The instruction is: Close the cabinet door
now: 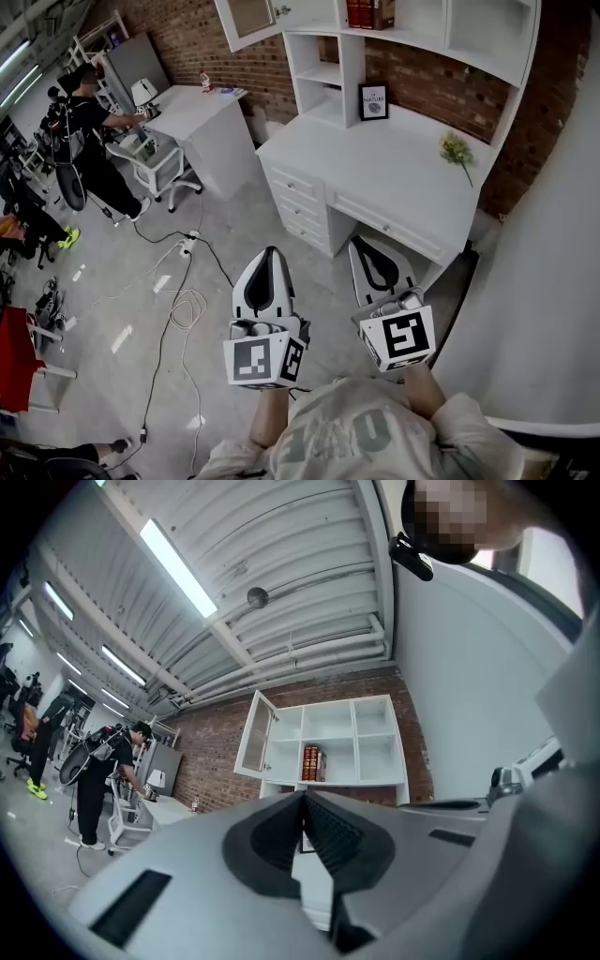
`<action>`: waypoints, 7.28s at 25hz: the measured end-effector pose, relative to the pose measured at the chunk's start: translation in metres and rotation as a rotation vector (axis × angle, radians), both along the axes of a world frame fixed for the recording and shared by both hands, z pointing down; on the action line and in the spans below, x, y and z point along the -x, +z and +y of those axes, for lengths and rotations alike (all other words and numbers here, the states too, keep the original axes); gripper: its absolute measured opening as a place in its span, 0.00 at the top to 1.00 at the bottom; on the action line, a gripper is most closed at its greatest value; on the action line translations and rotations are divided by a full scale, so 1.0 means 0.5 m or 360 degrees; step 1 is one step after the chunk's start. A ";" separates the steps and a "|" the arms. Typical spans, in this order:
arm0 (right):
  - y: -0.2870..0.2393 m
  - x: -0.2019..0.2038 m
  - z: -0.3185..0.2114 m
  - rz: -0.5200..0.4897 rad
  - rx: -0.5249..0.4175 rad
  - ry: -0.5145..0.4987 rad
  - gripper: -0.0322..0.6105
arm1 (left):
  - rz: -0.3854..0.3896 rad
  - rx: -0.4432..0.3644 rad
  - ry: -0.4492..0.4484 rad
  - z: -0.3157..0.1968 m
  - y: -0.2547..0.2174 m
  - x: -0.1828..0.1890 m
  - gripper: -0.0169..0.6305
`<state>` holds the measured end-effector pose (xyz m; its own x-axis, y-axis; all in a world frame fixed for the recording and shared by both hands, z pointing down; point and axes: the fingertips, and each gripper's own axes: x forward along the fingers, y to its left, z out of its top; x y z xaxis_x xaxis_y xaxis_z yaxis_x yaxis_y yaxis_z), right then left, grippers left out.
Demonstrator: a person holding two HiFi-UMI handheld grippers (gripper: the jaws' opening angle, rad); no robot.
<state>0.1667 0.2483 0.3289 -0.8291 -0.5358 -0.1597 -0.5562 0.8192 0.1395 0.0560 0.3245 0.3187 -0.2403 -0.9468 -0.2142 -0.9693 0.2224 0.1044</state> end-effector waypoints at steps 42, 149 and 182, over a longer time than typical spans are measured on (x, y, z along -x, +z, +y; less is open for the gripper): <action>0.044 0.667 -0.967 0.0089 0.0107 -0.0297 0.92 | 0.0016 0.0055 -0.0279 -0.930 0.009 0.678 0.95; 0.034 0.511 -1.032 -0.0035 0.0184 0.0179 0.92 | -0.0518 -0.0115 0.0633 -1.444 -0.377 0.566 0.84; 0.079 0.297 -1.091 -0.0050 0.0303 0.0677 0.92 | -0.0611 -0.0013 0.0575 -1.708 -0.376 0.447 0.85</action>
